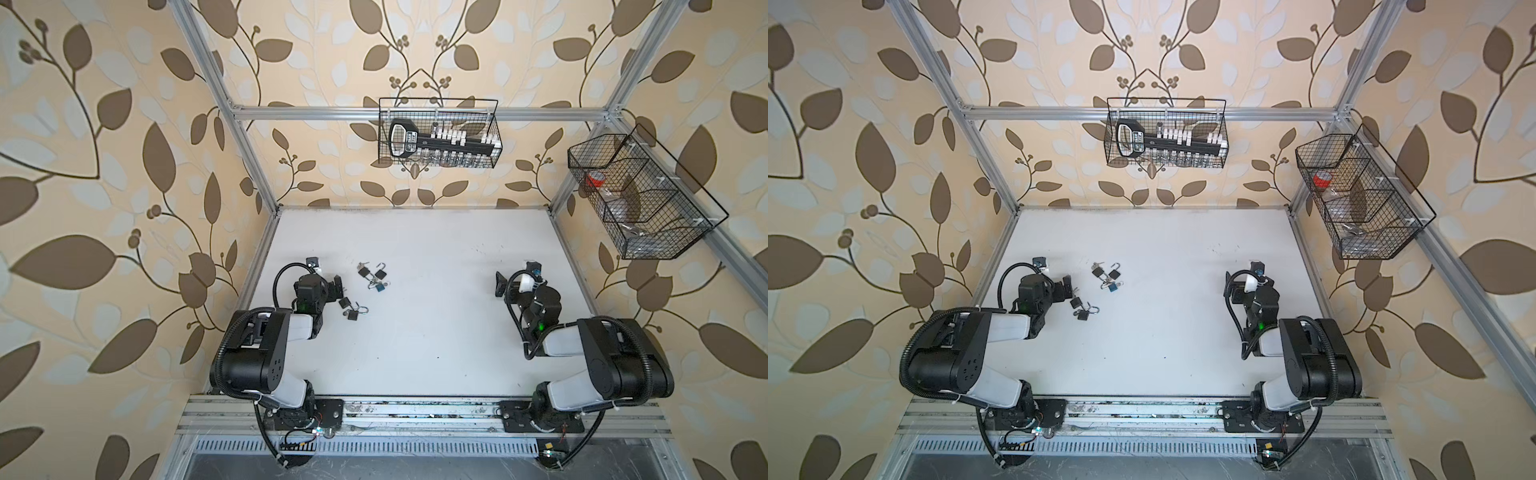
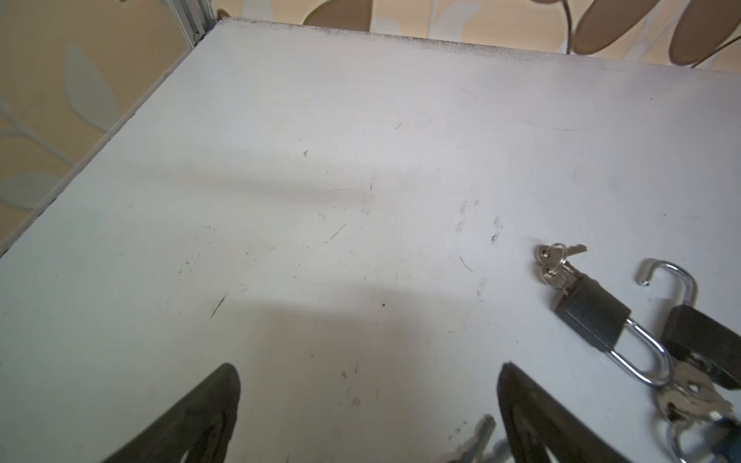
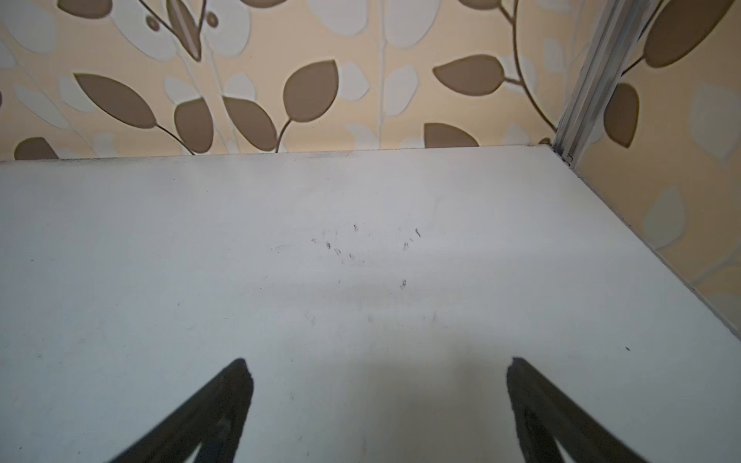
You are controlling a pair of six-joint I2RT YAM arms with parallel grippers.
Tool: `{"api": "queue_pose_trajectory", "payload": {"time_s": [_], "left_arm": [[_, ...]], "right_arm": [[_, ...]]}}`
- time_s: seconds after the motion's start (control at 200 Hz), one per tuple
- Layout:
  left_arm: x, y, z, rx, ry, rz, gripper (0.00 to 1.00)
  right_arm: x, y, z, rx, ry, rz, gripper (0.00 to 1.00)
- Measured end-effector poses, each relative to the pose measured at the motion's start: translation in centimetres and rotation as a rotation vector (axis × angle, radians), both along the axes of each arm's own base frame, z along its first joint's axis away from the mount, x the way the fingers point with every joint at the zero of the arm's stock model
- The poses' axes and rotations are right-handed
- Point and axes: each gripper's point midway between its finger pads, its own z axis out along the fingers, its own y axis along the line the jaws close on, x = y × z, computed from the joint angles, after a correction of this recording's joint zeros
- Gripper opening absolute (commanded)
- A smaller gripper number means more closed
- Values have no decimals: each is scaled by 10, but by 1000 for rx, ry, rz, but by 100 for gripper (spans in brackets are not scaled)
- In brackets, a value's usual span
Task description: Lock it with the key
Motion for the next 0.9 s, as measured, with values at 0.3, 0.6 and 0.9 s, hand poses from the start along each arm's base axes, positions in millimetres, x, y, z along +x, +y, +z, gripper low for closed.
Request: {"api": "queue_pose_trajectory", "payload": {"time_s": [0.3, 0.6, 0.9], "left_arm": [[0, 0, 0, 1, 0, -2, 99], [0, 0, 0, 1, 0, -3, 99], [-14, -19, 12, 75, -26, -25, 99]], "right_arm": [[0, 0, 0, 0, 0, 0, 100], [0, -1, 0, 0, 0, -1, 100], [-3, 7, 10, -32, -11, -36, 100]]}}
